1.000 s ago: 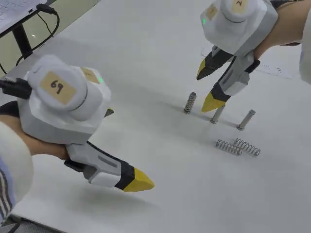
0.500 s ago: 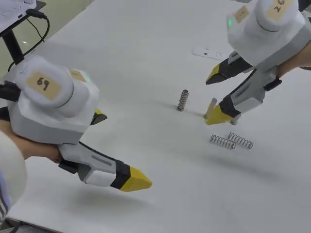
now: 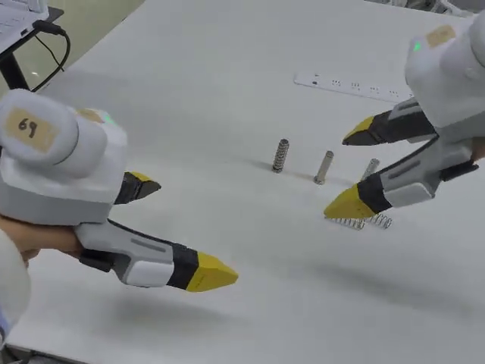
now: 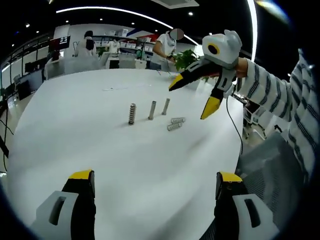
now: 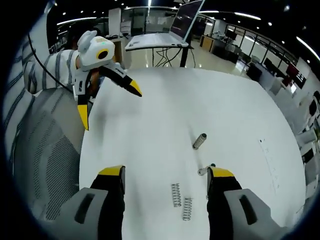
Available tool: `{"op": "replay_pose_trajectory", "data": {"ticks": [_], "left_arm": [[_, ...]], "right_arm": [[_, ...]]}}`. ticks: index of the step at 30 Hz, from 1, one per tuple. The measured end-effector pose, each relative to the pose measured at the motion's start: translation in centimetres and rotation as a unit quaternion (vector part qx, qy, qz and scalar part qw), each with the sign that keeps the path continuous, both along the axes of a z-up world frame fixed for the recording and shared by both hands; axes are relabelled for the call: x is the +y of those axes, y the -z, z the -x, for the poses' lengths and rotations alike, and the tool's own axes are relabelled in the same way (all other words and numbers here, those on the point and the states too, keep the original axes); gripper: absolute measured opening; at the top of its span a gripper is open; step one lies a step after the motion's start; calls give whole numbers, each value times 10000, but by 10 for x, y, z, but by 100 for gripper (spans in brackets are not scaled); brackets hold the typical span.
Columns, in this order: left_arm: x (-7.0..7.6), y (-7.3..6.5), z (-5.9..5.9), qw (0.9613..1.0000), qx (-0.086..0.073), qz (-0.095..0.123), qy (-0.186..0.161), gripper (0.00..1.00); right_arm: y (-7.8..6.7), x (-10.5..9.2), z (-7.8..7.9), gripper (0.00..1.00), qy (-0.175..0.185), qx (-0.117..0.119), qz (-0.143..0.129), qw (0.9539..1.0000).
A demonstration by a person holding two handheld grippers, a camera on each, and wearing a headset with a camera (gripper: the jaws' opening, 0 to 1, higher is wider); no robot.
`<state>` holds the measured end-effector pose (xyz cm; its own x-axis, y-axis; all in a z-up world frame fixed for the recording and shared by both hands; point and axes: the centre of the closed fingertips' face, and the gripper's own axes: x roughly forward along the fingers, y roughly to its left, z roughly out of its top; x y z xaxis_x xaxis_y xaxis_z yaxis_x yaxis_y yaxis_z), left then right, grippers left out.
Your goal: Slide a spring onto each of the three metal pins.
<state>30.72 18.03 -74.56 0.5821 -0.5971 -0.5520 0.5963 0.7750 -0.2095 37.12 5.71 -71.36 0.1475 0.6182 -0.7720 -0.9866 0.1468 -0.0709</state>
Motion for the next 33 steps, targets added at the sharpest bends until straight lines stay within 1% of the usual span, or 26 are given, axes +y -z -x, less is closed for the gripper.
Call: {"op": "replay_pose_trajectory", "data": {"ticks": [1, 3, 5, 7, 9, 10, 11, 12, 13, 16, 19, 21, 23, 25, 27, 30, 32, 33], "left_arm": [[0, 1, 0, 10000, -22, -33, 7, 98], [1, 3, 0, 9999, -1, -104, 23, 98], [2, 7, 0, 9999, 33, -159, 1, 98], [3, 12, 1, 9997, 49, -247, 23, 98], [1, 11, 0, 9998, 13, -175, 29, 98], [0, 9, -1, 10000, -2, -76, 1, 98], [0, 8, -1, 10000, -6, -25, -12, 98], [0, 7, -2, 10000, 3, -2, -20, 98], [0, 6, -3, 10000, -10, 2, -25, 98], [2, 5, -5, 10000, -28, -55, -27, 98], [2, 5, -5, 10000, 12, -63, -23, 98], [0, 6, -3, 10000, 49, -53, 31, 98], [-1, 7, -3, 10000, 72, -53, 24, 98], [-2, 7, -1, 9999, 97, -30, 34, 98], [-2, 8, -1, 9999, 118, -34, 46, 98], [-1, 8, -3, 9999, 149, -47, 13, 98], [0, 7, -3, 9998, 189, -42, 8, 98], [0, 6, -4, 9998, 183, -31, 2, 98]], "right_arm": [[0, -4, 1, 64, 95, -6, -61, 9999], [1, -9, 4, 65, 279, 64, -211, 9994], [3, -15, 5, 65, 560, 190, -390, 9975], [7, -23, 6, 65, 723, 267, -469, 9959], [10, -30, 6, 68, 872, 294, -515, 9944], [10, -34, 6, 69, 957, 305, -591, 9932], [11, -36, 7, 69, 1046, 361, -658, 9917], [11, -39, 7, 68, 1176, 407, -783, 9891], [11, -41, 7, 69, 1245, 405, -843, 9878], [13, -52, 7, 71, 1372, 345, -925, 9856], [16, -59, 10, 74, 1473, 365, -968, 9837], [18, -64, 11, 77, 1595, 378, -1021, 9812], [18, -66, 14, 81, 1703, 403, -1170, 9776], [20, -69, 16, 82, 1807, 451, -1296, 9739], [23, -71, 19, 82, 1864, 465, -1335, 9722], [28, -74, 25, 85, 1965, 542, -1382, 9692], [29, -76, 28, 87, 2065, 595, -1499, 9651], [29, -77, 30, 88, 2089, 618, -1535, 9638]]}}
